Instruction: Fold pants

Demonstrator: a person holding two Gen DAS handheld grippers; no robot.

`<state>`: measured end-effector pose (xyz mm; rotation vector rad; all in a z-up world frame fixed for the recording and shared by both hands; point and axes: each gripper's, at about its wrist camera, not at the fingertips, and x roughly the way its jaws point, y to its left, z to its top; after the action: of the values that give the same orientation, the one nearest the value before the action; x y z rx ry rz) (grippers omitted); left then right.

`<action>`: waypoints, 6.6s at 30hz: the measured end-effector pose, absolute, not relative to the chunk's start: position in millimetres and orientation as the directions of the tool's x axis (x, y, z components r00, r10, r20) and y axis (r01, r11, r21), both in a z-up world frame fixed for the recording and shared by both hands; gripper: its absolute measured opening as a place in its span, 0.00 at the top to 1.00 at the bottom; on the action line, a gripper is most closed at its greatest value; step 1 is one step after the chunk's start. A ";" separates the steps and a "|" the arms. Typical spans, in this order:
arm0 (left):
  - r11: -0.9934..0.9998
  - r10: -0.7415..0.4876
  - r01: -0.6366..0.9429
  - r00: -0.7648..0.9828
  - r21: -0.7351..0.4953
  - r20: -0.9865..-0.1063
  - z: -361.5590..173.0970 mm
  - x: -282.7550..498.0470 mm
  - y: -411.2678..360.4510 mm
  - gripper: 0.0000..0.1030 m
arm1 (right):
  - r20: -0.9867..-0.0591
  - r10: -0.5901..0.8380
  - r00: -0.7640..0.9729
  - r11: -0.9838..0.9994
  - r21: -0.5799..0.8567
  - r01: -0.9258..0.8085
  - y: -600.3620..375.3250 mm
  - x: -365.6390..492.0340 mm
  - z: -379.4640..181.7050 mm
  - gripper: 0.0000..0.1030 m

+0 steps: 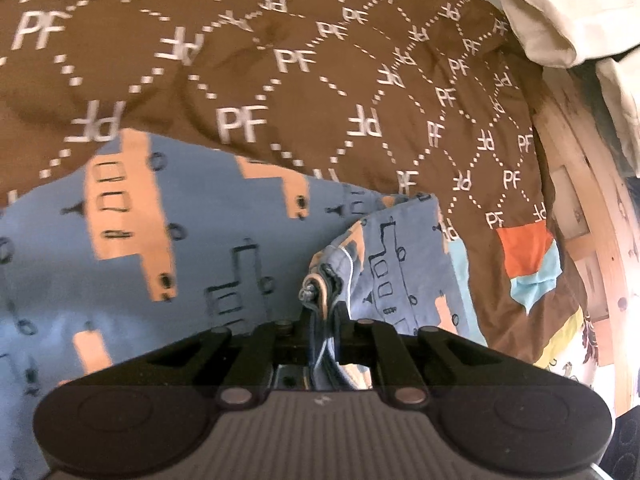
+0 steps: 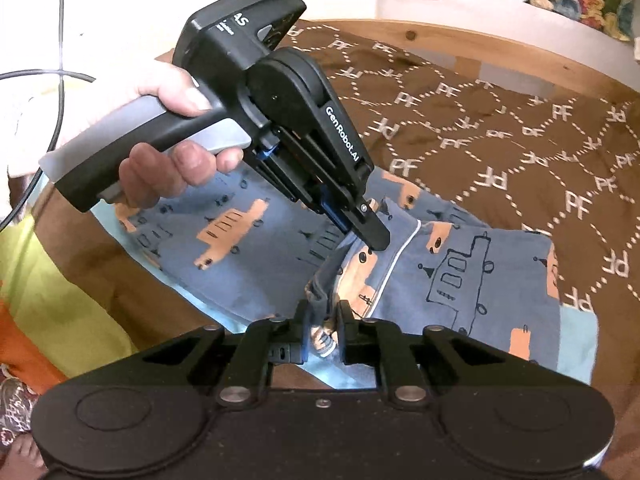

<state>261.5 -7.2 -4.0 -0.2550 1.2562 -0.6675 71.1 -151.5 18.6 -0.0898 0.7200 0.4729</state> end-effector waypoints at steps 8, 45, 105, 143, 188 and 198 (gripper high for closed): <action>0.813 -0.563 0.295 0.173 -0.502 -0.808 -2.8 259.8 27.3 0.91 | -0.647 0.445 0.619 0.854 0.098 -0.512 -136.6 75.3 13.2 0.87; 0.948 -0.315 0.175 0.618 -0.265 -0.720 23.2 142.9 105.3 0.00 | -0.585 0.371 0.721 0.638 -0.404 -0.655 -142.7 90.5 15.6 0.01; 0.958 -0.281 0.097 0.490 -0.269 -0.825 -13.8 96.5 34.5 0.96 | -0.714 0.632 0.300 0.323 -0.108 -0.940 -109.0 216.9 2.0 0.74; 0.968 -0.085 -0.092 0.758 -0.235 -0.646 35.3 119.6 213.0 0.47 | -0.605 0.576 0.550 0.595 -0.152 -0.789 -117.5 109.4 4.8 0.06; 0.992 0.097 -0.125 0.709 0.011 -0.698 87.4 130.1 122.6 0.82 | -0.586 0.437 0.683 0.761 -0.164 -0.628 -123.2 120.3 -0.1 0.01; 0.994 -0.104 0.060 0.734 -0.089 -0.671 114.4 126.4 80.2 0.83 | -0.510 0.374 0.775 0.869 -0.099 -0.485 -169.7 79.7 17.6 0.01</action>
<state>126.4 80.2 114.4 -0.0625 0.7417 -0.0899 79.7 -169.7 17.6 -0.2309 0.5009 0.4691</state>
